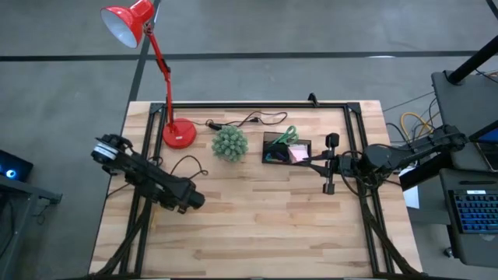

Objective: Pick and place office supplies into organizer
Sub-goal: Put the yellow pencil into the black desk organizer

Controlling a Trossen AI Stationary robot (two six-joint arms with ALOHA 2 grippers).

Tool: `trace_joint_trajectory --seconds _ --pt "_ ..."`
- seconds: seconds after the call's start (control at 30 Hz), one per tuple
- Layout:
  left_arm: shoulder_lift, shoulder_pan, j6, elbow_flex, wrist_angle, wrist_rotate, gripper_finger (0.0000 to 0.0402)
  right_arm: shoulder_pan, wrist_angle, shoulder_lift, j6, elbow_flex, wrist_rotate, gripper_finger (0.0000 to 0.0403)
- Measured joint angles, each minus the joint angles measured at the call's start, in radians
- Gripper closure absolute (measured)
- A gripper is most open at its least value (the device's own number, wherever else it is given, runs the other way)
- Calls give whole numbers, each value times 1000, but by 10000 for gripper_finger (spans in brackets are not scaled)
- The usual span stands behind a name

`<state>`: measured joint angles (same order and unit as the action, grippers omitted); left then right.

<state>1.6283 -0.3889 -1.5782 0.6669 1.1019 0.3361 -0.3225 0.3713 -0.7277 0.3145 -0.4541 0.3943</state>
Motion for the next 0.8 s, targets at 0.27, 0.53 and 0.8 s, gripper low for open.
trace_joint_trajectory --seconds 0.27,0.53,0.8 --pt "-84 1 18 -60 -44 2 281 0 0 0 0 0 0 355" --pt "-289 0 -39 -152 -143 -5 281 0 0 0 0 0 0 355" --pt "-345 3 -93 -194 -183 21 281 0 0 0 0 0 0 355"
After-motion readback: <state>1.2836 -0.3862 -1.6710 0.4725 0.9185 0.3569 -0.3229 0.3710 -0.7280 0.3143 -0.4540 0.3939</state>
